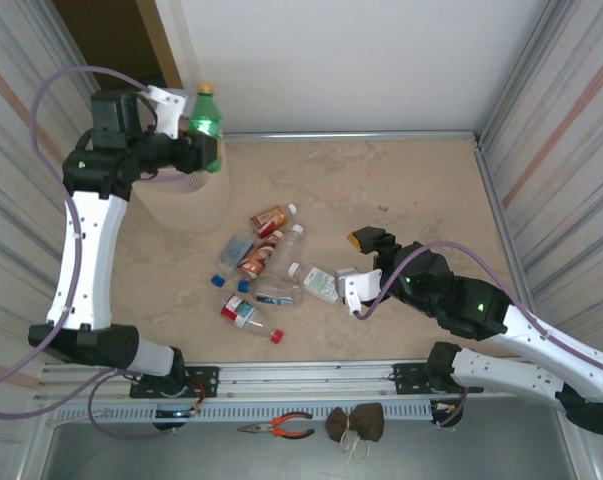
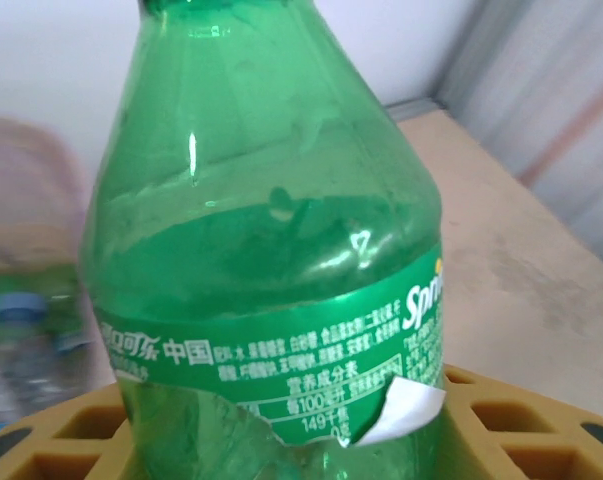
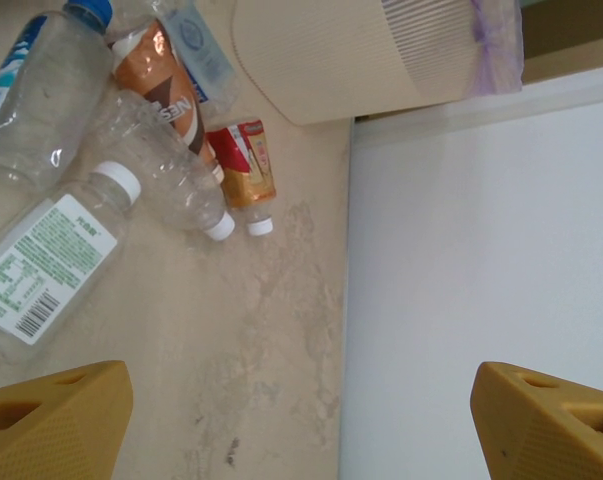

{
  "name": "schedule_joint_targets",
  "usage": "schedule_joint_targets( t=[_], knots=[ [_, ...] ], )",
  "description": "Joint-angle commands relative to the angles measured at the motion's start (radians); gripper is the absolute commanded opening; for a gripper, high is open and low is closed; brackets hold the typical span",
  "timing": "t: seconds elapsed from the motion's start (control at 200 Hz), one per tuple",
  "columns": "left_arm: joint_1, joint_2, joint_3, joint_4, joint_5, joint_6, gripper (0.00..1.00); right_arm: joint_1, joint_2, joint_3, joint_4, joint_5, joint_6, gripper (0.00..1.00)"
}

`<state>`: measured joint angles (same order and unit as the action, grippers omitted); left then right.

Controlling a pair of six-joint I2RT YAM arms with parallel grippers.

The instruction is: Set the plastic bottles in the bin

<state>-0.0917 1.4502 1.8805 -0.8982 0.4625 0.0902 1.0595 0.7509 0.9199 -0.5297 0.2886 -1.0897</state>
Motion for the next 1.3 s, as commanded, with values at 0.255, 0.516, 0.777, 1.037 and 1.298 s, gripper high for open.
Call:
schedule_joint_targets(
  t=[0.255, 0.516, 0.777, 1.037, 1.298],
  knots=[
    [0.130, 0.235, 0.220, -0.067, -0.326, 0.118, 0.42, -0.010, -0.001, 0.000, -0.014, -0.025, 0.058, 0.85],
    [0.135, 0.407, 0.357, -0.186, -0.672, 0.215, 0.43, -0.004, -0.003, -0.013, -0.008, -0.029, 0.074, 0.85],
    [0.136, 0.519, 0.366, -0.204, -0.840, 0.254, 0.45, -0.007, 0.036, -0.012, -0.004, -0.039, 0.067, 0.85],
    [0.139, 0.615, 0.374, -0.227, -0.838, 0.286, 0.49, -0.007, 0.016, -0.023, 0.019, -0.070, 0.110, 0.85],
    [0.136, 0.685, 0.373, -0.268, -0.768, 0.275, 0.59, -0.007, -0.002, -0.026, 0.004, -0.051, 0.113, 0.85]
  ],
)
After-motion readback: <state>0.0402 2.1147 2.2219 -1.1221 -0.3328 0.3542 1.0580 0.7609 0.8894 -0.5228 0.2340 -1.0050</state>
